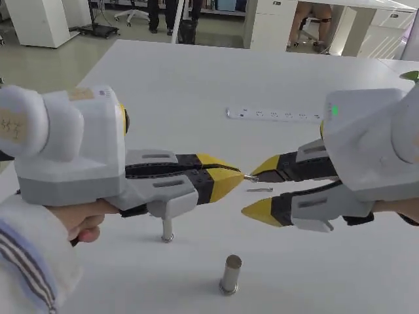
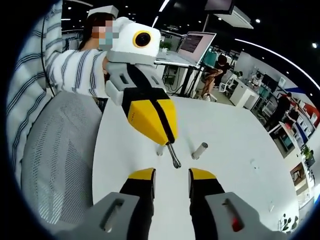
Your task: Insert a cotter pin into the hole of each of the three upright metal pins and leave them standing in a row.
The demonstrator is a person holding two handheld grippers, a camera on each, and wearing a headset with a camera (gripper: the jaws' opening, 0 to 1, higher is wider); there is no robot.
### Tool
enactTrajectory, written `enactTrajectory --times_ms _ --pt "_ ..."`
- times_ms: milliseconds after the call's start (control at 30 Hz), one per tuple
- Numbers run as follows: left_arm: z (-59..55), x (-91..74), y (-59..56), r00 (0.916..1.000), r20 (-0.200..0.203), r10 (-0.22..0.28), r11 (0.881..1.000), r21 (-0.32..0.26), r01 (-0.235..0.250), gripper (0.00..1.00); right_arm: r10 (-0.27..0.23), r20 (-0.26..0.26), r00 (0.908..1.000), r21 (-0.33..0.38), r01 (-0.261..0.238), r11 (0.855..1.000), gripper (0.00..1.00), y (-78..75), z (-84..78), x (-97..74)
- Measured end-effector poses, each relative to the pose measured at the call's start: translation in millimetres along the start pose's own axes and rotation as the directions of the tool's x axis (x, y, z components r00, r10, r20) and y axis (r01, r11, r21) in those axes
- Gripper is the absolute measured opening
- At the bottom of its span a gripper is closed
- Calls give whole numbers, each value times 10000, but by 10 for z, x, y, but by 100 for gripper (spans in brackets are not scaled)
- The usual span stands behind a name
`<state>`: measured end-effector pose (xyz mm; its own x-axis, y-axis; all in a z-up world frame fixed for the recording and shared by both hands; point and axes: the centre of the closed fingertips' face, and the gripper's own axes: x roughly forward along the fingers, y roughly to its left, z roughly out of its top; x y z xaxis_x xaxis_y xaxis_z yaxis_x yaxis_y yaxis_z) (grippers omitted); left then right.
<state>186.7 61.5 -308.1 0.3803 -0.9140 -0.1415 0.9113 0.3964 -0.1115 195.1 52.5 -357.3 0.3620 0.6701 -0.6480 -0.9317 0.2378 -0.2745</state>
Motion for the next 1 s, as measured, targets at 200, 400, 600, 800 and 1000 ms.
enactTrajectory --times_ms 200,400,600,800,1000 --pt "-15 -29 -72 9994 -22 -353 9978 565 354 0 442 89 9990 146 -444 9989 18 110 29 -5" --pt "-39 -51 -150 9973 -127 -717 9934 888 726 0 792 82 9968 -21 -791 9969 14 180 43 3" --pt "-79 -63 -188 9957 -317 -867 9874 1303 902 0 1193 132 9928 -27 -1193 9929 7 270 50 17" --pt "-113 -70 -221 9934 -511 -1029 9817 1558 1097 0 1459 248 9890 98 -1461 9892 4 336 63 20" --pt "-151 -83 -247 9910 -616 -1189 9784 1626 1275 0 1645 197 9862 -44 -1644 9864 0 385 71 22"
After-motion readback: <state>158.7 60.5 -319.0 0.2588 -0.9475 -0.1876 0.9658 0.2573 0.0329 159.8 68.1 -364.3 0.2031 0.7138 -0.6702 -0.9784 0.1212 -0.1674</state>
